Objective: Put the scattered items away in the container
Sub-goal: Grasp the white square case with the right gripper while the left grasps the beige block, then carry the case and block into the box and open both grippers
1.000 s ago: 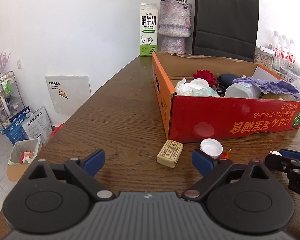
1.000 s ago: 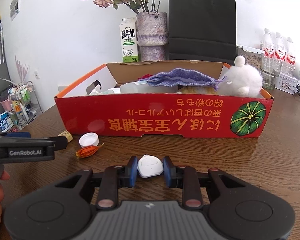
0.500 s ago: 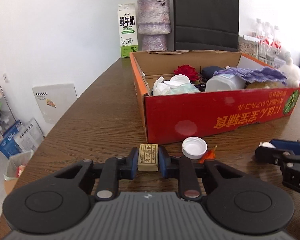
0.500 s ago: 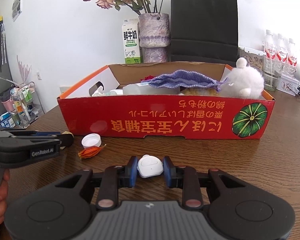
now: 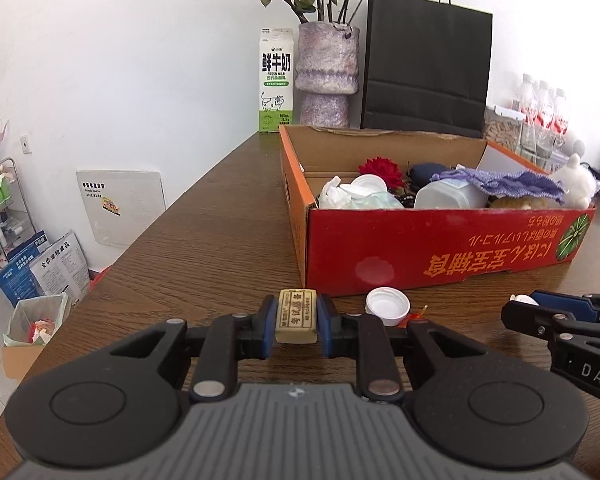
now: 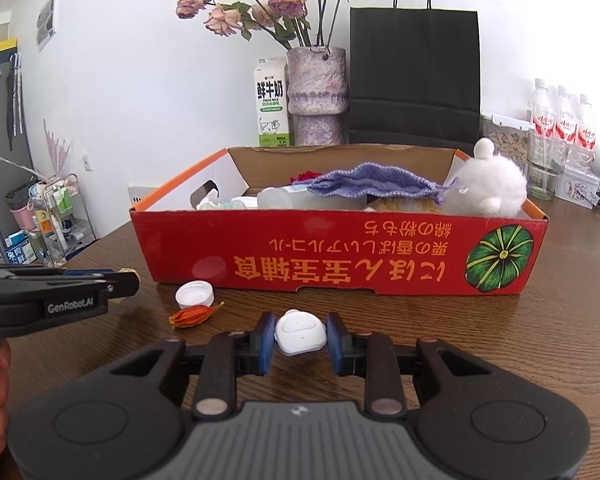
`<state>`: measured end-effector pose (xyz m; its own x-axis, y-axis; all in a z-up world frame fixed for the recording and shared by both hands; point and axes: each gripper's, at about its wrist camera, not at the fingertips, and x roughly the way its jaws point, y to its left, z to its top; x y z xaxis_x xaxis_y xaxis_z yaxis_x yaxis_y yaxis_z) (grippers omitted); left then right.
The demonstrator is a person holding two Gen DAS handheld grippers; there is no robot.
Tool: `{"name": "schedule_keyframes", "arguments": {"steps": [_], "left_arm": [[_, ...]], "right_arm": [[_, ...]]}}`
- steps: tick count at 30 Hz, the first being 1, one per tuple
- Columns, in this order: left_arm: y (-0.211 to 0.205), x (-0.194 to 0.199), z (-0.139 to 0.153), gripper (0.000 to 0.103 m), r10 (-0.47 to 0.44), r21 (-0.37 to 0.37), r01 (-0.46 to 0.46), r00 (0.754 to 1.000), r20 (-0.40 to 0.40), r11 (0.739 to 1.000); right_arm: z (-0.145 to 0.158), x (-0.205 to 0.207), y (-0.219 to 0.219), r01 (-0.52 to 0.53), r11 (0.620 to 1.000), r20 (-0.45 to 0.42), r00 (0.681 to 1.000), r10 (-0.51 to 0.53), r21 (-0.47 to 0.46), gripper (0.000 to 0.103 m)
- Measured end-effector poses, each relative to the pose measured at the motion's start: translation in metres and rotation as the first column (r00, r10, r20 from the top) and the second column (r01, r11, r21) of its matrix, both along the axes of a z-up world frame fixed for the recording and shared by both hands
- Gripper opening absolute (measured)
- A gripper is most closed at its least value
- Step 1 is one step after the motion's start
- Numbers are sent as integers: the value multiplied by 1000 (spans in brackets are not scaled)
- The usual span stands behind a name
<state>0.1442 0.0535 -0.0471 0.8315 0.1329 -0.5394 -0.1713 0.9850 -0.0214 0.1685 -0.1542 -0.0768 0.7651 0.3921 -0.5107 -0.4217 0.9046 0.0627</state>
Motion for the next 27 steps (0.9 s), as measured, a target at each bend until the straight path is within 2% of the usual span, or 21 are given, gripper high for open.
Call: {"name": "schedule_keyframes", "arguments": {"steps": [8,14,18,22,27], "left_arm": [[-6,-17,30,22,-2,-26,5,994,113,1000],[-19,-13,62,22,-35,-29,42,976,214,999],[-30,0,76,22,-57,-32,67,966,250,997],[-37,21,84,22,-48,-47,64,960,277,997],[-43,56,87,22,-24,-57,42,957,290,998]], "right_arm": [[13,-14,1,-1,1000,132,991,0,7,26],[47,-9,1,-9,998,231,973,-6,62,26],[70,4,1,5,996,302,953,-31,89,26],[83,26,2,19,992,324,944,-58,122,26],[86,60,-1,22,984,287,955,-73,179,26]]}}
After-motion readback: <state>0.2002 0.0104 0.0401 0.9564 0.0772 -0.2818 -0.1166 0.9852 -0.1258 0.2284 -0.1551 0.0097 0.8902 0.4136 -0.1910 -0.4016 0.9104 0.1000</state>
